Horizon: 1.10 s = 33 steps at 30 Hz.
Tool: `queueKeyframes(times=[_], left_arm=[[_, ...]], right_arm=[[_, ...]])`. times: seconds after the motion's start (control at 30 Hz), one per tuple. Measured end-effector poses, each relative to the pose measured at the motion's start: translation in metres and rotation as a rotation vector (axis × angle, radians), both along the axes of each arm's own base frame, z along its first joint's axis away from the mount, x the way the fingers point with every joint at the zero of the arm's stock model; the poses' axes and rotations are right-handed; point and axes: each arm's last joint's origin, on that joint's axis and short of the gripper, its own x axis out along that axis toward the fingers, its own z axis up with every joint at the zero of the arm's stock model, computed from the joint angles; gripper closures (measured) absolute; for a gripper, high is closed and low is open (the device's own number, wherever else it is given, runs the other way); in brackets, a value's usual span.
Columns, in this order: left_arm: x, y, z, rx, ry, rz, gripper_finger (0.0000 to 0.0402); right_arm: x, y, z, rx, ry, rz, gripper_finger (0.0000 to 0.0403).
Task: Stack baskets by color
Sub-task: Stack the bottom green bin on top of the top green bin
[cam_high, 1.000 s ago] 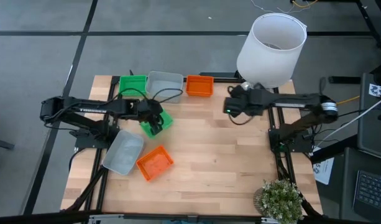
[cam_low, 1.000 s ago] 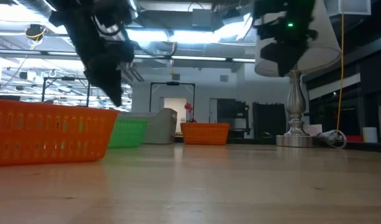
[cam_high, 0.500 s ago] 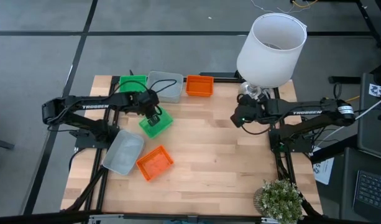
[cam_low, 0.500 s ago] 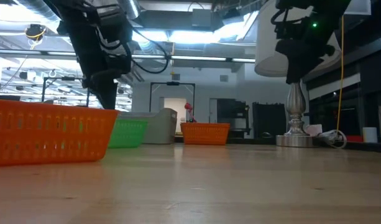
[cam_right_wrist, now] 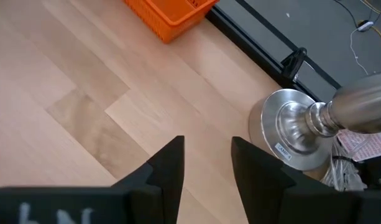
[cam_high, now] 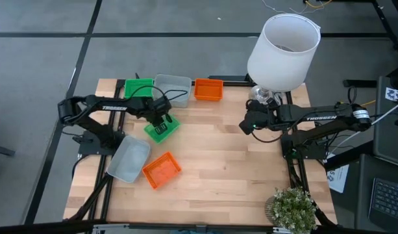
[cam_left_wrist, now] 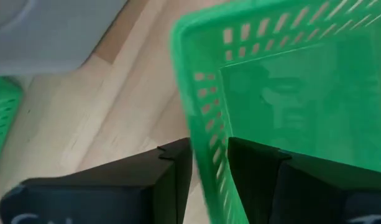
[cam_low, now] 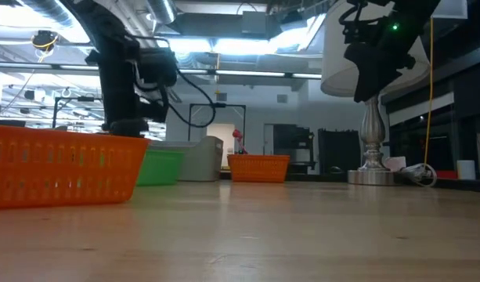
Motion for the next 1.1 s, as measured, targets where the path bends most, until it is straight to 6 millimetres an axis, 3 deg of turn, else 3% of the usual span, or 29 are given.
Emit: queueKeyframes(times=[0.07,0.2,0.33,0.43,0.7,0.9,1.1], left_arm=[[0.0,0.0,-0.004,-0.003,0.017,0.018,0.032],[-0.002,-0.004,-0.002,-0.033,0.031,0.003,0.0387],[-0.013,-0.009,0.02,-0.056,0.082,0.031,0.04],[-0.02,-0.013,0.05,-0.049,0.141,0.074,0.0401],[-0.034,-0.008,0.167,0.113,0.152,0.197,0.0401],[-0.041,0.026,0.23,0.192,0.153,0.247,0.0401],[-0.033,0.081,0.254,0.225,0.175,0.265,0.0401]], right_arm=[[0.0,0.0,0.0,-0.001,0.001,0.0,0.0269],[0.0,0.0,0.0,-0.002,0.001,-0.001,0.0269],[0.0,0.0,0.0,-0.004,0.005,0.003,0.0269],[0.0,0.0,0.0,-0.009,0.016,0.017,0.0269],[0.0,0.0,0.0,-0.01,0.017,0.019,0.0269],[0.001,0.0,0.0,-0.013,0.009,0.027,0.0269],[0.005,0.0,0.002,-0.027,-0.009,0.057,0.0269]])
